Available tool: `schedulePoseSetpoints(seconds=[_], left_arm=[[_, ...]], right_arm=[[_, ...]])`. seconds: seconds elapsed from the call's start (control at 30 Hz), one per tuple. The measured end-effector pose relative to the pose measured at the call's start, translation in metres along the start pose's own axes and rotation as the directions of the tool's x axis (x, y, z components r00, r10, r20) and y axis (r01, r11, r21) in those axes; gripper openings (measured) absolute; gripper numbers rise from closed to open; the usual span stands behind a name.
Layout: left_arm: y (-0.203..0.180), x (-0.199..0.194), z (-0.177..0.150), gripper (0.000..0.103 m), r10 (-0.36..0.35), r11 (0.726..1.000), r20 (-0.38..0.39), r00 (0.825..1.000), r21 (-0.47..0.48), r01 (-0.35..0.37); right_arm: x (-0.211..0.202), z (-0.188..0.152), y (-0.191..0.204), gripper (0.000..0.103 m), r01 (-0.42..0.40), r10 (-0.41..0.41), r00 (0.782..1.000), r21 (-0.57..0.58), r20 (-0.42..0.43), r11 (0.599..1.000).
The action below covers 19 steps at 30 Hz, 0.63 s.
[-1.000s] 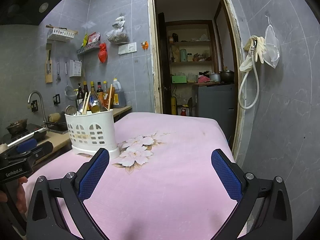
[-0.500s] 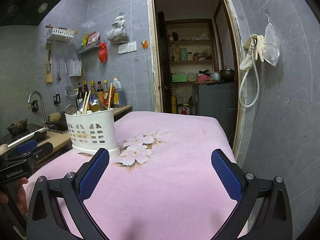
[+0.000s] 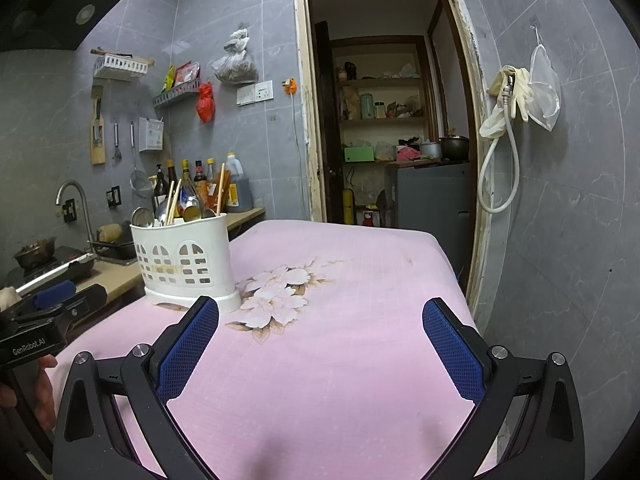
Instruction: Organize utensils
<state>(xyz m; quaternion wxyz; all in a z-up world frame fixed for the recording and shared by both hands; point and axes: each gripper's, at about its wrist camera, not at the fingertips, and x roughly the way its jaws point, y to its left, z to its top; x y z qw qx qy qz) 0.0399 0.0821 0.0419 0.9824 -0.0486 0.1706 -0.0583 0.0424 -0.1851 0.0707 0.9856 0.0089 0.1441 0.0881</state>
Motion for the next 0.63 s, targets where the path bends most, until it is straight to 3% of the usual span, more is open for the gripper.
schedulePoseSetpoints(seconds=[0.63], left_arm=[[-0.0033,0.0041,-0.0023,0.093,0.037,0.999,-0.009,0.999,0.017,-0.037]], right_arm=[[-0.0013,-0.0041,0.0077,0.103,-0.002,0.002,1.0,0.002,-0.01,1.0]])
